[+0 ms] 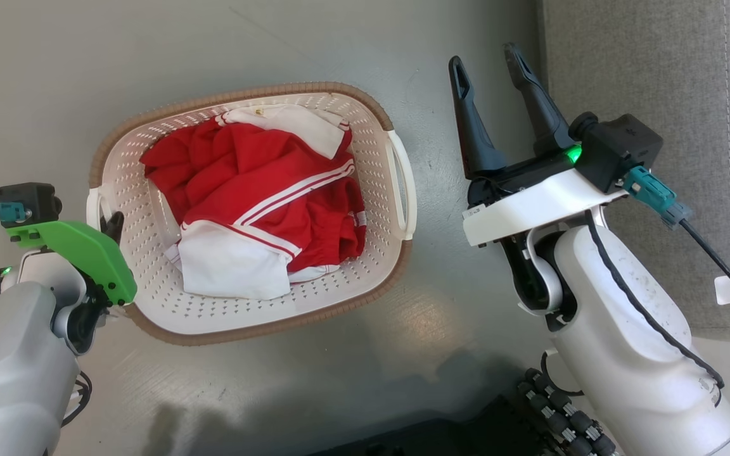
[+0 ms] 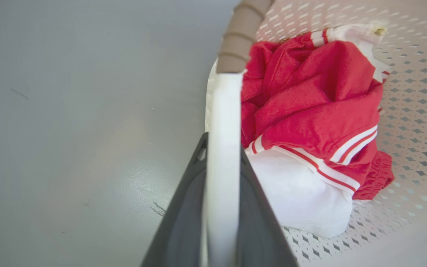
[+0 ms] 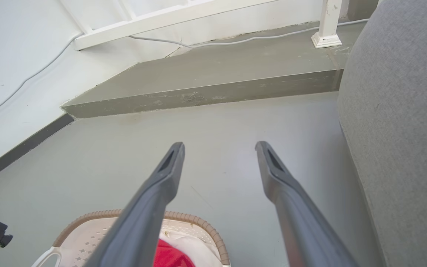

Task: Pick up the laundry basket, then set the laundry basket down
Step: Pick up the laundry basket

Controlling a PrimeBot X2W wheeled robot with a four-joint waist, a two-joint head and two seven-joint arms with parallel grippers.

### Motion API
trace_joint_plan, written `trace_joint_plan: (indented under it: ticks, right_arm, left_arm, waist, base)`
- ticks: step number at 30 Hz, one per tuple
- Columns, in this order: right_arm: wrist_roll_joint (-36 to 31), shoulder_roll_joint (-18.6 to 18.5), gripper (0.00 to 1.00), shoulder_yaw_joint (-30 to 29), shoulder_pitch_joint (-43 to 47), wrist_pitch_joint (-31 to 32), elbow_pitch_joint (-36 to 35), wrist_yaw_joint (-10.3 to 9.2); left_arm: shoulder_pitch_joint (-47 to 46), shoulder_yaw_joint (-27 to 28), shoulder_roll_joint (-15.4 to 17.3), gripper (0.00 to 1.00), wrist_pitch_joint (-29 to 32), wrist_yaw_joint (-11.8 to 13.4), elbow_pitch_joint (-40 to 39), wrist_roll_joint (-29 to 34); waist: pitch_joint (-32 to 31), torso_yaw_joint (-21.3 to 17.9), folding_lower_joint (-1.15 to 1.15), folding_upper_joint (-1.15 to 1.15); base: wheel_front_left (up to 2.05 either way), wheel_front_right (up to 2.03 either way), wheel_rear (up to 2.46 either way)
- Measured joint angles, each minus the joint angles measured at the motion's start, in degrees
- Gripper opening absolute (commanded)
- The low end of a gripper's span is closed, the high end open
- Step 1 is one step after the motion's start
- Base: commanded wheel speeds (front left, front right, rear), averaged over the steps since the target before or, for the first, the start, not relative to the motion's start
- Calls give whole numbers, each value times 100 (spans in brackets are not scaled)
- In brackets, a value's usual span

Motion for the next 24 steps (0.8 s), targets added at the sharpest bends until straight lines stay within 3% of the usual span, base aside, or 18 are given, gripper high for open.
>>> trace_joint_plan:
  ticks: [1,3,5,24]
  right_arm:
    - [0,0,100,0,0,0,2,0]
    - [0,-1,100,0,0,0,4,0]
    - [0,0,100,2,1,0,9,0]
    - [113,-1,100,-54,1,0,183,-1]
  left_arm:
    - [0,-8,3,36,0,-1,5,-7]
    - [-10,-30,7,42,-1,-1,10,-43]
    - [-16,-70,3,100,-1,-1,9,-47]
    - [-91,-345,1,100,-318,-8,108,-291]
  waist:
    - [-4,-6,0,0]
    - [-12,-14,0,0]
    - [-17,-20,0,0]
    - [-330,78,0,0]
  base:
    - [0,0,0]
    - [0,0,0]
    - [0,0,0]
    - [0,0,0]
